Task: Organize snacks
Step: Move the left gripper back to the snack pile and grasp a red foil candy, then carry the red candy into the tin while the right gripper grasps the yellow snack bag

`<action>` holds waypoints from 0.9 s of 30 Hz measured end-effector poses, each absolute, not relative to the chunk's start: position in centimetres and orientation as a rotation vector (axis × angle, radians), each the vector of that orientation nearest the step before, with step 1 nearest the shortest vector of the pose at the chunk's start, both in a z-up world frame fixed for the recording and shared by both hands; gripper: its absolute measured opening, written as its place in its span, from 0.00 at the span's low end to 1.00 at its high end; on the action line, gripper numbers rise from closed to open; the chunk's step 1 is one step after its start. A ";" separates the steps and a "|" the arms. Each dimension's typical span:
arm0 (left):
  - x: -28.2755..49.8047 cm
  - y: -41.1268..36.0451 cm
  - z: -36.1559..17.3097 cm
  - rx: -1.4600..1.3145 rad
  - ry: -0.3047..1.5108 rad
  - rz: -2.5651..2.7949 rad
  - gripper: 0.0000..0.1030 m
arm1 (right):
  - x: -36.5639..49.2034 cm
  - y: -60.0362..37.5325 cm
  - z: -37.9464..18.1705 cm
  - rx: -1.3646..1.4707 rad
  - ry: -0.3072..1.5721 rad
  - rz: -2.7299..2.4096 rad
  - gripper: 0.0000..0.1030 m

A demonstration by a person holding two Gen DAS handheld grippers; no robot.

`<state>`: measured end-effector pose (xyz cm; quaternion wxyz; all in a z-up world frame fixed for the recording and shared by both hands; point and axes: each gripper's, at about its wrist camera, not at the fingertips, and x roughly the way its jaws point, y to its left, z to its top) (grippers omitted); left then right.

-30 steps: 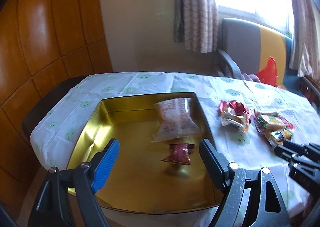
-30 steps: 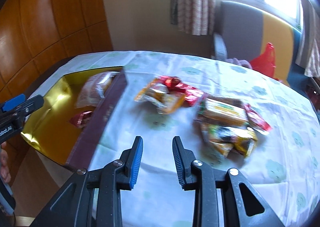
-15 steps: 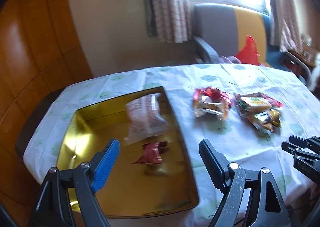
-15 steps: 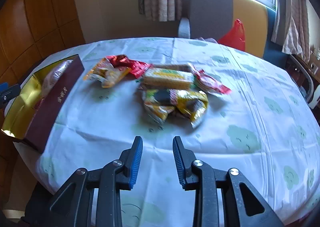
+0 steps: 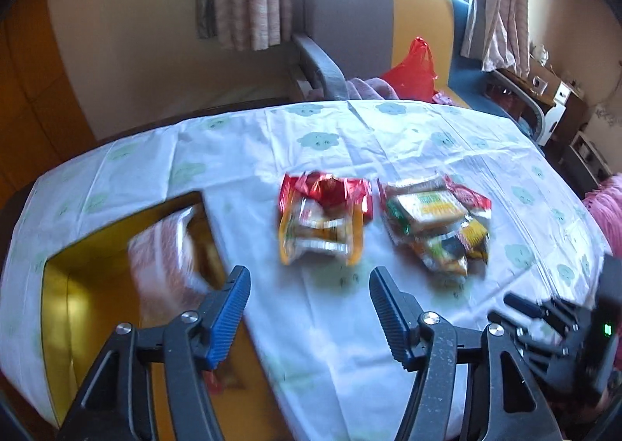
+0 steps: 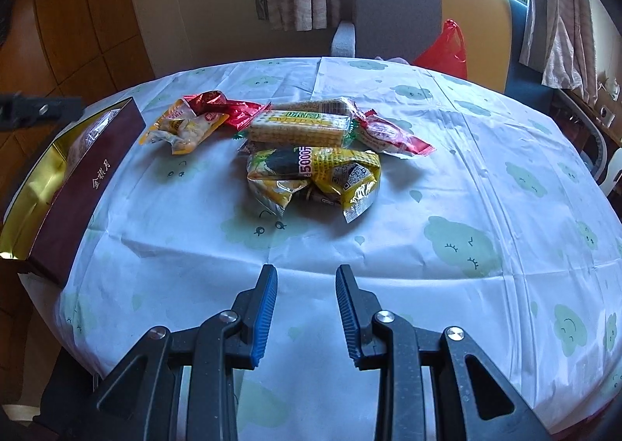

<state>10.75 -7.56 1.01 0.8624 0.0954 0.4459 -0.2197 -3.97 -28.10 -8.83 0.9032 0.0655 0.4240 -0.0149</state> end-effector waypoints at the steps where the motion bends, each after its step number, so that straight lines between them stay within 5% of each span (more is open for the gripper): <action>1: 11.6 -8.1 0.8 0.211 0.957 -0.463 0.65 | -3.9 -28.2 -9.0 0.140 0.881 -0.027 0.31; 6: 15.9 -11.3 -0.5 0.264 0.999 -0.465 0.86 | -3.7 -28.6 -9.8 0.165 0.900 -0.016 0.34; 16: 23.6 -15.8 -5.4 0.215 1.119 -0.403 0.86 | -3.4 -28.8 -10.3 0.164 0.886 0.016 0.39; 18: 24.4 -16.1 -6.5 0.201 1.145 -0.397 0.77 | -3.5 -28.7 -10.3 0.158 0.880 0.028 0.41; 19: 24.7 -16.3 -7.2 0.180 1.169 -0.408 0.61 | -3.5 -28.6 -10.4 0.154 0.878 0.031 0.43; 23: 24.1 -17.2 -7.4 0.178 1.138 -0.453 0.41 | -3.4 -28.3 -10.4 0.129 0.869 0.042 0.47; 27: 22.7 -17.0 -7.0 0.153 1.077 -0.486 0.40 | -3.4 -28.4 -10.5 0.131 0.865 0.045 0.47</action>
